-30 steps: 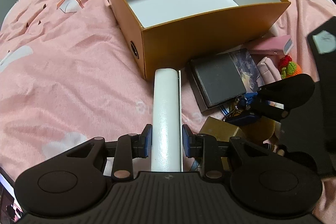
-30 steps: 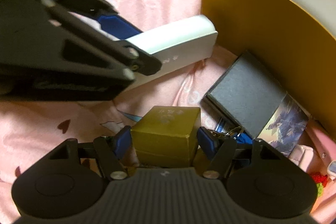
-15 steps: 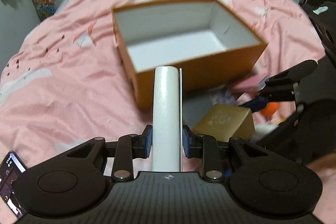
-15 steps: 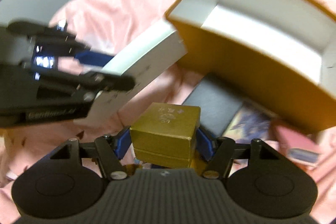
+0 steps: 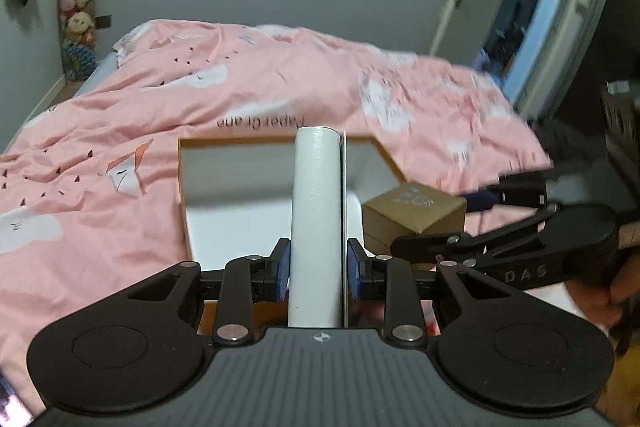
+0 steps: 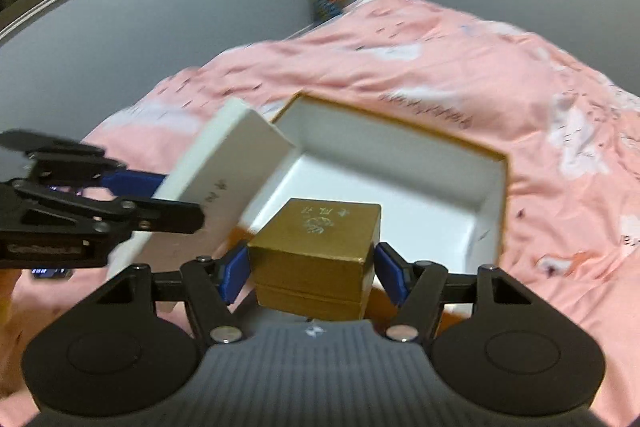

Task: Organize objects
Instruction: 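Carry glasses case with left tool while right tool carries gold box into orange box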

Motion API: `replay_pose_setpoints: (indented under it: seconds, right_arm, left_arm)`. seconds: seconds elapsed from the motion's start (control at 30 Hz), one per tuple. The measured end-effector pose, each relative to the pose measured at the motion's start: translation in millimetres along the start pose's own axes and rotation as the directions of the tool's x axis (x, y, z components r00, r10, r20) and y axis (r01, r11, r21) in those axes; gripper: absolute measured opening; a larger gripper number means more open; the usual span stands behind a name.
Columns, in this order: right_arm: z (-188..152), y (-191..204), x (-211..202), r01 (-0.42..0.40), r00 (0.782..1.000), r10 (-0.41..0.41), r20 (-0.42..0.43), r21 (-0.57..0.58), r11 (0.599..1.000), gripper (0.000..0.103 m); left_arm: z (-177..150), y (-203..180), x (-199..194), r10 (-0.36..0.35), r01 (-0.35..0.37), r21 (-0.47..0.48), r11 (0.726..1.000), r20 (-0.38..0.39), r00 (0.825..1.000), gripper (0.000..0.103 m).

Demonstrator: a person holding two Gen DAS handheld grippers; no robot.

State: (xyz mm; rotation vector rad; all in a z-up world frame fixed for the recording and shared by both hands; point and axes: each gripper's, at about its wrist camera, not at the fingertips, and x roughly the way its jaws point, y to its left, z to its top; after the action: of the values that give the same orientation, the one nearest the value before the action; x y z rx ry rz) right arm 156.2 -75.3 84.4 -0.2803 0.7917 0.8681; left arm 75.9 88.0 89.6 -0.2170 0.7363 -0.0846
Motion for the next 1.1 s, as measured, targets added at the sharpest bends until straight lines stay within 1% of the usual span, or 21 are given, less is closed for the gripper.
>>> replay_pose_setpoints:
  seconds: [0.1, 0.17, 0.23, 0.4, 0.57, 0.67, 0.73, 0.87, 0.9, 0.97, 1.03, 1.1]
  right_arm:
    - [9.3, -19.8, 24.0, 0.039, 0.999, -0.040, 0.010, 0.059, 0.997, 0.068]
    - [13.9, -28.6, 32.4, 0.057, 0.998, -0.058, 0.008, 0.100, 0.993, 0.068]
    - [20.6, -36.1, 48.3, 0.057, 0.998, -0.058, 0.002, 0.135, 0.989, 0.068]
    - [27.0, -46.8, 88.6, 0.065, 0.998, -0.061, -0.028, 0.168, 0.984, 0.068]
    - [22.8, -54.1, 126.2, 0.042, 0.996, -0.026, -0.088, 0.194, 0.980, 0.068]
    - [19.7, -57.4, 145.2, 0.039, 0.993, -0.015, -0.116, 0.206, 0.978, 0.068]
    - [18.7, -59.4, 153.7, 0.031, 0.992, -0.003, -0.126, 0.217, 0.976, 0.068]
    - [19.4, -63.9, 168.4, 0.015, 0.990, 0.020, -0.140, 0.245, 0.969, 0.068]
    - [19.8, -64.8, 171.6, 0.015, 0.989, 0.022, -0.144, 0.249, 0.968, 0.068]
    - [20.2, -67.1, 178.7, 0.013, 0.987, 0.029, -0.157, 0.260, 0.966, 0.068]
    - [20.1, -69.0, 184.6, 0.014, 0.984, 0.034, -0.173, 0.269, 0.963, 0.068]
    - [19.3, -70.5, 188.1, 0.017, 0.982, 0.035, -0.185, 0.275, 0.961, 0.068]
  left_arm:
    - [14.6, 9.9, 22.2, -0.020, 0.022, -0.087, 0.996, 0.022, 1.000, 0.032]
    - [21.5, 13.8, 38.9, -0.035, 0.037, -0.123, 0.992, 0.024, 0.999, 0.032]
    - [25.6, 17.6, 58.6, -0.034, 0.035, -0.149, 0.988, 0.008, 0.999, 0.032]
    - [27.0, 34.3, 103.7, -0.020, 0.011, -0.218, 0.976, -0.042, 0.999, 0.032]
    - [25.1, 45.5, 132.8, -0.018, -0.003, -0.246, 0.969, -0.082, 0.996, 0.032]
    - [23.3, 51.2, 146.6, 0.032, -0.056, -0.249, 0.967, -0.099, 0.995, 0.032]
    - [21.7, 56.1, 155.7, 0.053, -0.081, -0.257, 0.963, -0.115, 0.992, 0.032]
    - [14.7, 66.1, 172.4, 0.057, -0.099, -0.283, 0.954, -0.155, 0.986, 0.032]
    - [13.5, 67.3, 175.2, 0.050, -0.095, -0.285, 0.954, -0.159, 0.986, 0.032]
    - [13.9, 68.1, 178.4, 0.043, -0.089, -0.275, 0.957, -0.168, 0.985, 0.032]
    - [16.4, 67.5, 182.0, 0.043, -0.093, -0.257, 0.962, -0.194, 0.980, 0.033]
    - [16.4, 66.6, 186.9, 0.074, -0.130, -0.233, 0.964, -0.233, 0.970, 0.033]
